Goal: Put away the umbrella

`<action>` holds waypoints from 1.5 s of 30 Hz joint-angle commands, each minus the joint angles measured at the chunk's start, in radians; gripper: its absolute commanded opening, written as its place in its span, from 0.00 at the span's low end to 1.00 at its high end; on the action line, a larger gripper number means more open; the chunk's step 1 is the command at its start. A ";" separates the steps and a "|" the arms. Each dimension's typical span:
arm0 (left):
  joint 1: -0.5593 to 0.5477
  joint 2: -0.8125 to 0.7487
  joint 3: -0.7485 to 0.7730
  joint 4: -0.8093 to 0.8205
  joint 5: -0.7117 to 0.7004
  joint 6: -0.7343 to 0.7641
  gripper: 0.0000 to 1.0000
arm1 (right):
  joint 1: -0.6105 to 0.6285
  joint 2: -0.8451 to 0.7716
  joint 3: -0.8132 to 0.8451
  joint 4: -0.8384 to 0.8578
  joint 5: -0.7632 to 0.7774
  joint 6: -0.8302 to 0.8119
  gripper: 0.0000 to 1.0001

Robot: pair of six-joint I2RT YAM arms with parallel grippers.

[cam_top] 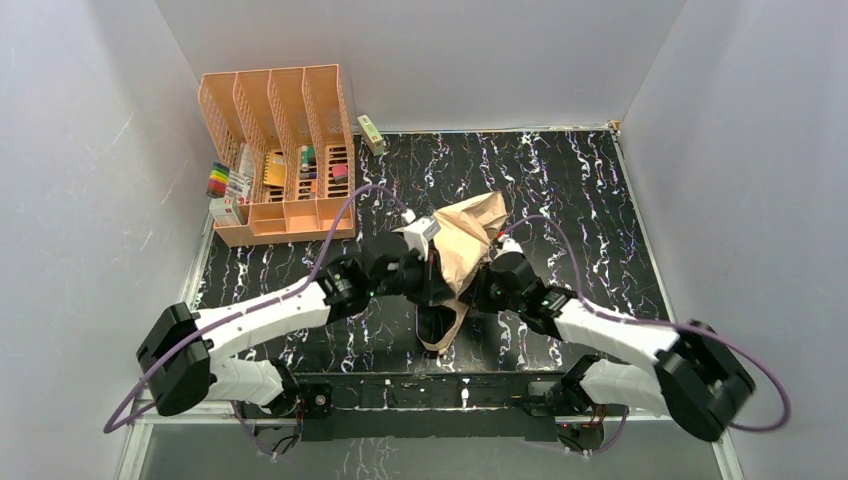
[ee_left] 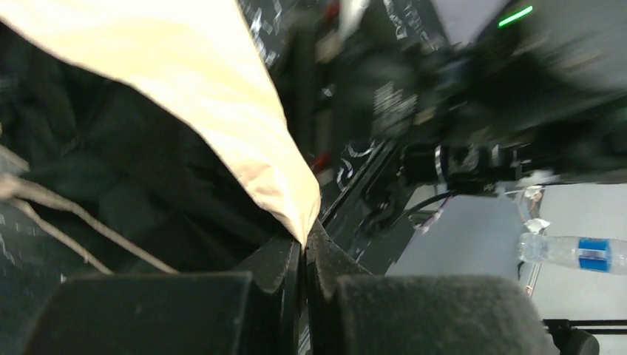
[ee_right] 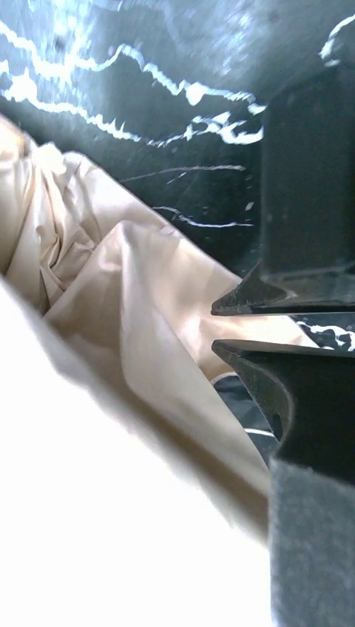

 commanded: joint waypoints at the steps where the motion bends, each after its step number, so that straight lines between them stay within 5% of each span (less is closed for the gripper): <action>1: -0.076 -0.105 -0.165 0.179 -0.169 -0.105 0.00 | -0.002 -0.219 0.045 -0.324 0.114 0.036 0.27; 7: -0.194 -0.085 -0.284 0.296 -0.219 -0.133 0.24 | -0.002 -0.477 0.051 -0.482 0.165 0.049 0.28; 10: -0.235 -0.068 -0.330 0.346 -0.224 -0.151 0.45 | -0.001 -0.517 0.082 -0.494 0.159 0.025 0.28; 13: -0.262 -0.043 -0.354 0.365 -0.264 -0.162 0.52 | -0.002 -0.496 0.114 -0.454 0.098 -0.029 0.28; 18: -0.287 -0.013 -0.396 0.394 -0.278 -0.183 0.47 | -0.002 -0.435 0.126 -0.287 -0.077 -0.093 0.28; 23: -0.298 0.005 -0.460 0.437 -0.290 -0.208 0.27 | -0.002 -0.343 0.124 -0.145 -0.221 -0.110 0.26; 36: -0.322 0.071 -0.577 0.553 -0.311 -0.279 0.05 | 0.004 -0.081 0.000 0.221 -0.273 0.017 0.14; 45: -0.337 0.079 -0.589 0.565 -0.301 -0.288 0.15 | 0.068 0.068 -0.107 0.361 -0.199 0.082 0.10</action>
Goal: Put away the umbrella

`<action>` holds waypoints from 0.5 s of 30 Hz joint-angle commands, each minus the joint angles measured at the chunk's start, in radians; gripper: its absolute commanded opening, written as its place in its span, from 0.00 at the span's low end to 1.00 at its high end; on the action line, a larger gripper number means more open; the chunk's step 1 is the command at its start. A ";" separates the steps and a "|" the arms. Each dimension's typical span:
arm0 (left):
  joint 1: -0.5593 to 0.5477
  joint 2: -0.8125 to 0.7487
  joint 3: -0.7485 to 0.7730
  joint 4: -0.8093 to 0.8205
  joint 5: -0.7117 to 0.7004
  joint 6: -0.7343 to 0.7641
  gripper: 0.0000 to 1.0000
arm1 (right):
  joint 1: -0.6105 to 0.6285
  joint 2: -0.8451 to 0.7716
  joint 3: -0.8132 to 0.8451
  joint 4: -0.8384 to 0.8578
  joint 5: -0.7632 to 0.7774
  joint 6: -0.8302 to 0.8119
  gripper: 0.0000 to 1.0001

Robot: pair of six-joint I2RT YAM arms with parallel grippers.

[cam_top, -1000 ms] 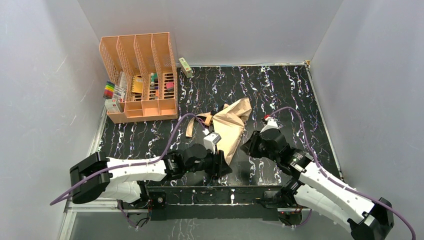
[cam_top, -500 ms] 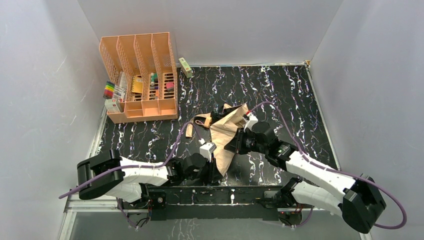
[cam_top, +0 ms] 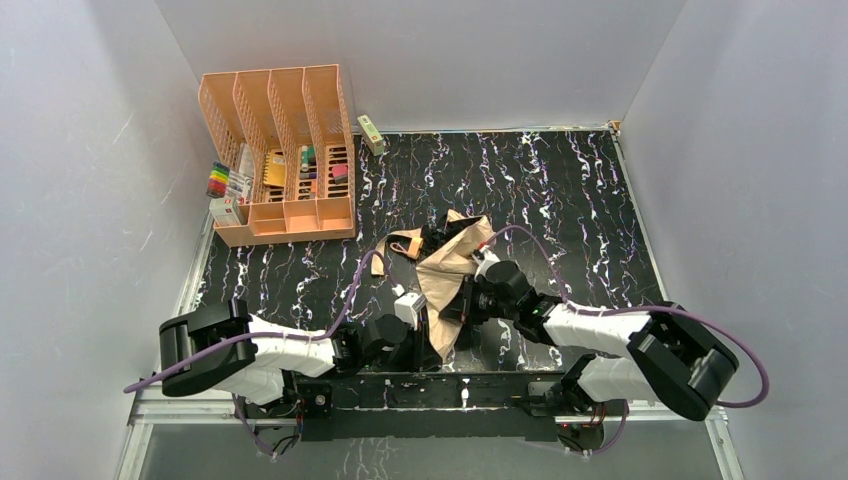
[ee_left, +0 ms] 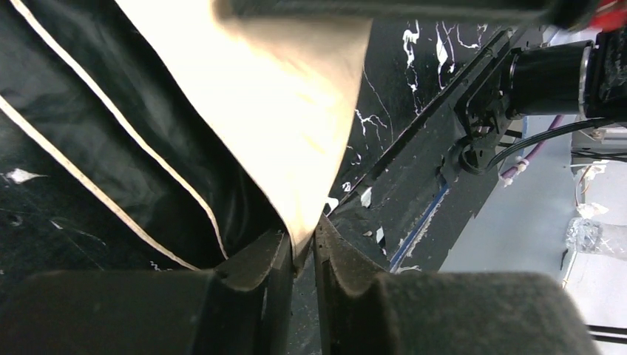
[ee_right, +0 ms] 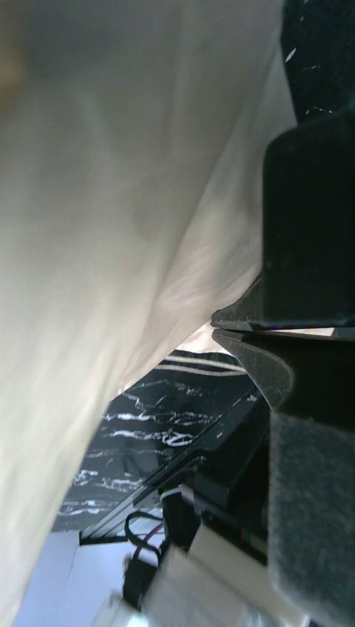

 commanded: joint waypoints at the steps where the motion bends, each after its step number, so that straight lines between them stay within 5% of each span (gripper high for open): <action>1: -0.018 0.007 -0.004 0.021 -0.011 0.003 0.18 | 0.033 0.064 -0.053 0.149 0.053 0.047 0.09; 9: -0.055 -0.126 0.079 -0.123 -0.044 0.044 0.72 | 0.039 0.154 -0.082 0.048 0.190 0.026 0.07; 15: -0.044 -0.362 0.209 -0.475 -0.235 0.113 0.92 | 0.034 0.164 -0.052 -0.065 0.248 -0.073 0.08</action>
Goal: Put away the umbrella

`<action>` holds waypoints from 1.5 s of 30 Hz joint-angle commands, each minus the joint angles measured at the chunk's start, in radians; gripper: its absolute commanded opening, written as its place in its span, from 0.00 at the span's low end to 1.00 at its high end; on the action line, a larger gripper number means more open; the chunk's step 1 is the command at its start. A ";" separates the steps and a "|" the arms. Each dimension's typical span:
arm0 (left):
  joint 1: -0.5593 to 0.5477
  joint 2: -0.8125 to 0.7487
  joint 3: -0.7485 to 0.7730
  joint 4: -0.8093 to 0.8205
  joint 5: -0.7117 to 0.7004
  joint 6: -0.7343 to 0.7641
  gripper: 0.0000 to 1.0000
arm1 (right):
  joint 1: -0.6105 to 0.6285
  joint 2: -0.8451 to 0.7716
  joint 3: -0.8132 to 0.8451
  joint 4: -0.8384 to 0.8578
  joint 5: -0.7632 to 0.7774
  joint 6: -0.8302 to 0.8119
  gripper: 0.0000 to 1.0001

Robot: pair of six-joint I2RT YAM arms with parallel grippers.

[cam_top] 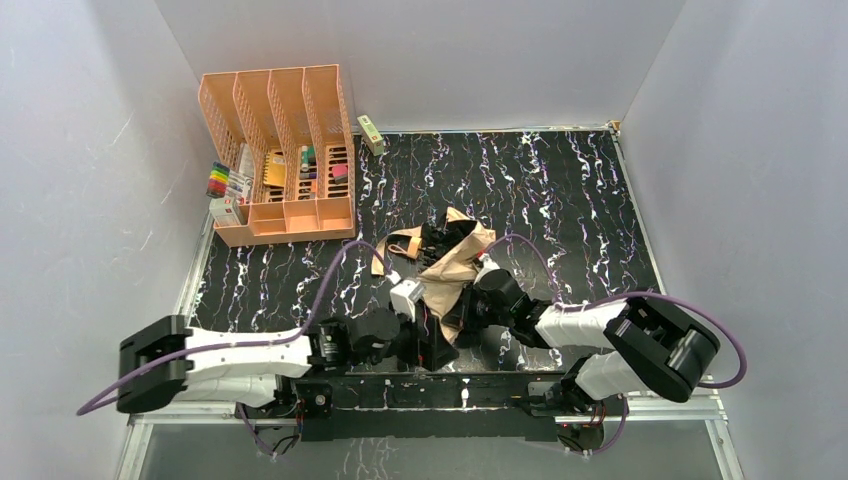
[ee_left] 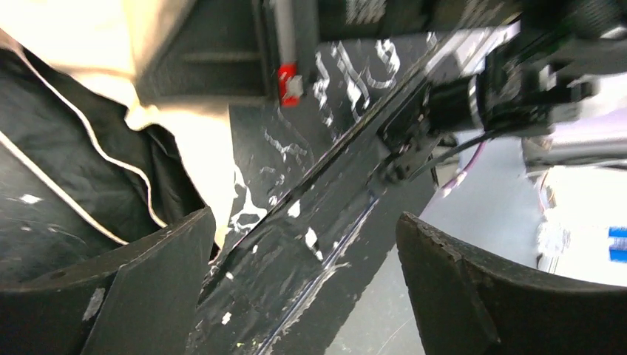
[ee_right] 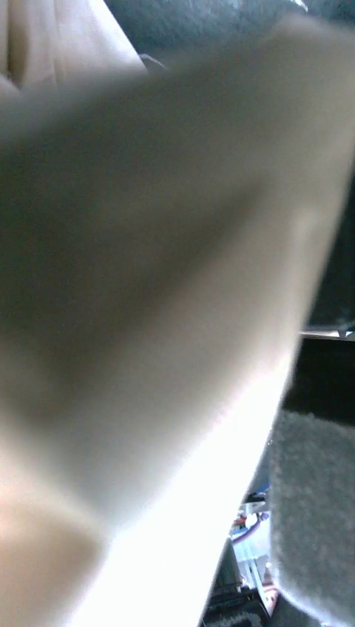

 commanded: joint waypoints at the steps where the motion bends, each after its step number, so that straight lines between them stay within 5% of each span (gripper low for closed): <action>1: 0.021 -0.168 0.139 -0.298 -0.184 0.091 0.95 | -0.007 0.022 0.011 -0.197 0.157 -0.122 0.08; 7: 0.238 -0.213 0.307 -0.448 -0.074 0.211 0.98 | -0.018 -0.055 0.038 -0.352 0.205 -0.197 0.08; 12: 0.419 -0.032 0.524 -0.510 0.081 0.319 0.98 | -0.019 -0.128 0.013 -0.412 0.208 -0.190 0.08; 19: 0.445 0.340 0.930 -0.634 0.190 0.454 0.98 | -0.021 -0.169 -0.043 -0.392 0.179 -0.158 0.08; 27: 0.452 0.616 1.215 -0.778 0.221 0.491 0.97 | -0.022 -0.172 -0.052 -0.380 0.165 -0.144 0.08; 39: 0.465 0.790 1.389 -0.814 0.251 0.523 0.70 | -0.023 -0.154 -0.055 -0.361 0.157 -0.130 0.08; 45: 0.481 0.846 1.452 -0.826 0.285 0.518 0.43 | -0.023 -0.145 -0.064 -0.359 0.160 -0.117 0.07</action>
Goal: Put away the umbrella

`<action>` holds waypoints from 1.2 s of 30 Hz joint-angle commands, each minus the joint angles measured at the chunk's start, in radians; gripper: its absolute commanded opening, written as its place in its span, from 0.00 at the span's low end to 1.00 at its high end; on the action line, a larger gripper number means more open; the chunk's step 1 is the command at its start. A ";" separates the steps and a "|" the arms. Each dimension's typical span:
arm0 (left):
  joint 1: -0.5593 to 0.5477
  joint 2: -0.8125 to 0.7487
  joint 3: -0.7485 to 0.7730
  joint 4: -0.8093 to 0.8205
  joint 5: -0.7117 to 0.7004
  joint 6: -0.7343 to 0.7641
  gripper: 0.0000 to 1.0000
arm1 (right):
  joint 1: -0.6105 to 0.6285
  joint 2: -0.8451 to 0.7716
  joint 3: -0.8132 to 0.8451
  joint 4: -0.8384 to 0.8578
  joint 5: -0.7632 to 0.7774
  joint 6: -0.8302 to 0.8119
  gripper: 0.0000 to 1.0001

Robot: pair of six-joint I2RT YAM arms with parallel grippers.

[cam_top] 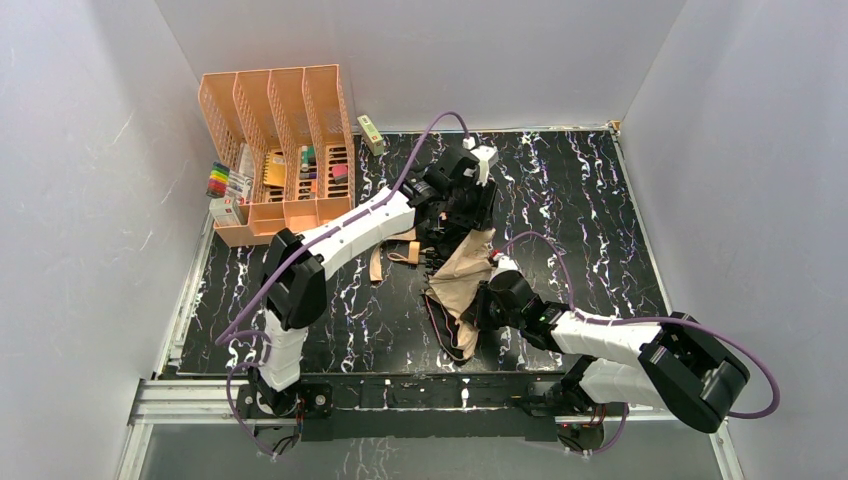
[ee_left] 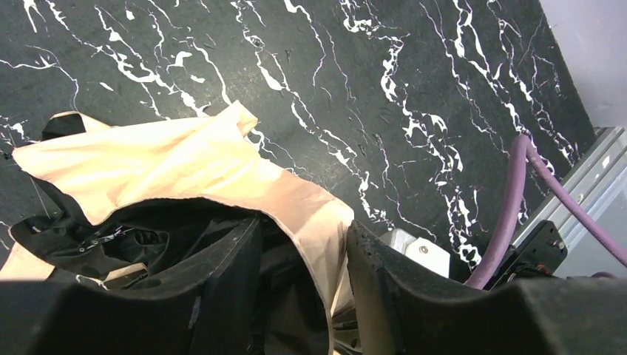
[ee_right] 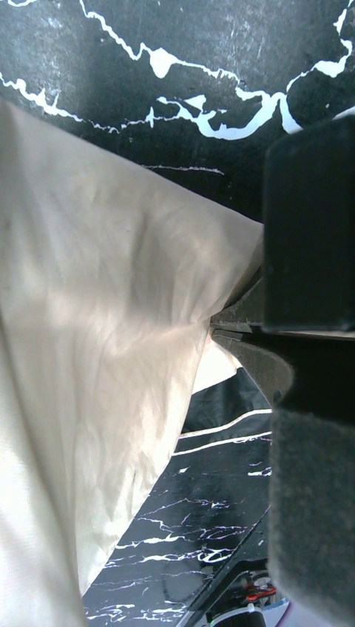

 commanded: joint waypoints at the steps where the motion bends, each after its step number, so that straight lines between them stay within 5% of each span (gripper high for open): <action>1: 0.020 0.006 0.060 -0.033 0.044 0.006 0.38 | -0.001 0.040 -0.051 -0.121 0.016 -0.008 0.07; 12: 0.070 -0.071 0.012 -0.014 0.111 -0.011 0.00 | 0.000 0.047 -0.052 -0.125 0.025 0.007 0.06; 23: 0.092 -0.367 -0.139 0.163 0.081 -0.181 0.00 | 0.000 0.134 -0.032 -0.059 0.001 0.079 0.00; 36: 0.030 -0.689 -0.614 0.420 0.081 -0.377 0.00 | 0.000 0.214 0.011 0.049 -0.042 0.110 0.01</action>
